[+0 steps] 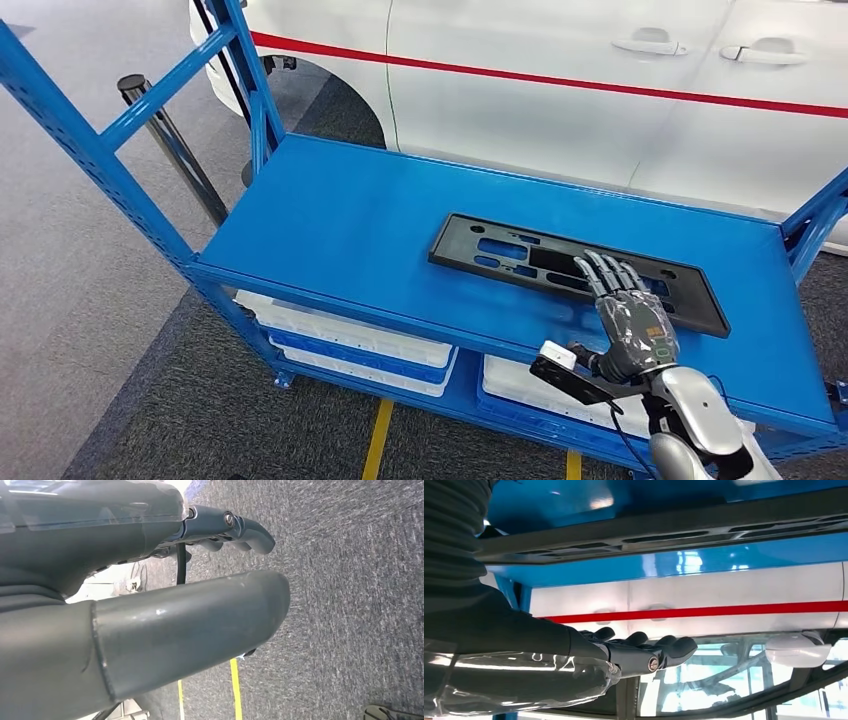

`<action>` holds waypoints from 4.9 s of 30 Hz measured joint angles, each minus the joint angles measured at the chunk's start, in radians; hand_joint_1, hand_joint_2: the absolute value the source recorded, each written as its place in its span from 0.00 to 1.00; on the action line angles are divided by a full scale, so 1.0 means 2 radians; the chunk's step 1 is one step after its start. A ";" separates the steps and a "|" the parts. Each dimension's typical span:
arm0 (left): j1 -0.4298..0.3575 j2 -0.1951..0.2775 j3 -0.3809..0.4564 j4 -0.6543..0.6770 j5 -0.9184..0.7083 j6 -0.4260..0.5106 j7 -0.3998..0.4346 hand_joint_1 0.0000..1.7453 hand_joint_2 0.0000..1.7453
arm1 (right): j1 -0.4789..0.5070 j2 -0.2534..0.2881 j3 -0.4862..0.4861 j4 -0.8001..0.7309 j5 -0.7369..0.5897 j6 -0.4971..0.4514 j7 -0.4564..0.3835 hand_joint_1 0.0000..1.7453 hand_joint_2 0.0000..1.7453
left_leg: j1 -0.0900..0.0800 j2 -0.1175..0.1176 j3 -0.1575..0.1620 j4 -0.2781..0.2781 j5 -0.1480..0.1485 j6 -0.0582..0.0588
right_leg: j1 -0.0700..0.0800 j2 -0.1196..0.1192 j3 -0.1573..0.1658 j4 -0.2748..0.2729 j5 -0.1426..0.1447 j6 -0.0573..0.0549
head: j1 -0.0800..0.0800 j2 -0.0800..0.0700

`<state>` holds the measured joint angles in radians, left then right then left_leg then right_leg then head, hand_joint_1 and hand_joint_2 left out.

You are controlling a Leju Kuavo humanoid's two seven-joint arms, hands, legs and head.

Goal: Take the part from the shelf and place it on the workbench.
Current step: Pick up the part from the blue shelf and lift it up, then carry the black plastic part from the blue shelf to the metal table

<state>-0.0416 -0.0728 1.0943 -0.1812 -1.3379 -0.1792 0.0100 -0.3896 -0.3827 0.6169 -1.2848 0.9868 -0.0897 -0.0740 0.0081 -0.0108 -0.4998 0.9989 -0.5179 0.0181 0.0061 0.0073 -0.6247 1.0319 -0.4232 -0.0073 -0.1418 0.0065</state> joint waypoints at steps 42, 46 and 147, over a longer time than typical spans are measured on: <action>-0.001 0.000 0.002 0.000 0.015 -0.015 -0.007 0.00 1.00 | -0.141 0.128 0.027 0.398 0.064 -0.085 0.057 1.00 1.00 | -0.001 0.000 0.008 0.001 -0.001 -0.001 | 0.000 0.000 0.008 -0.001 0.000 0.001 | 0.000 0.000; -0.001 0.000 0.004 0.000 0.019 -0.016 -0.007 0.00 1.00 | -0.128 0.122 0.022 0.377 0.071 -0.092 0.052 1.00 1.00 | -0.001 0.000 0.007 0.001 -0.001 -0.001 | 0.000 0.000 0.008 -0.001 0.000 0.001 | 0.000 0.000; 0.019 0.006 0.062 0.000 0.023 0.012 -0.014 0.00 1.00 | 0.278 -0.208 -0.225 -0.426 -0.066 -0.101 -0.043 1.00 1.00 | -0.004 0.010 -0.077 0.015 0.073 -0.002 | -0.008 -0.006 0.071 -0.008 -0.056 0.006 | -0.002 0.000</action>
<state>-0.0027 -0.0612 1.2178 -0.1812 -1.2911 -0.1543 -0.0186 0.1654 -0.7997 0.1662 -2.1369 0.8549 -0.2927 -0.1605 -0.0001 0.0088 -0.6541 1.0295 -0.3725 0.0133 -0.0108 -0.0052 -0.4833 1.0152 -0.5346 0.0047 -0.1468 0.0067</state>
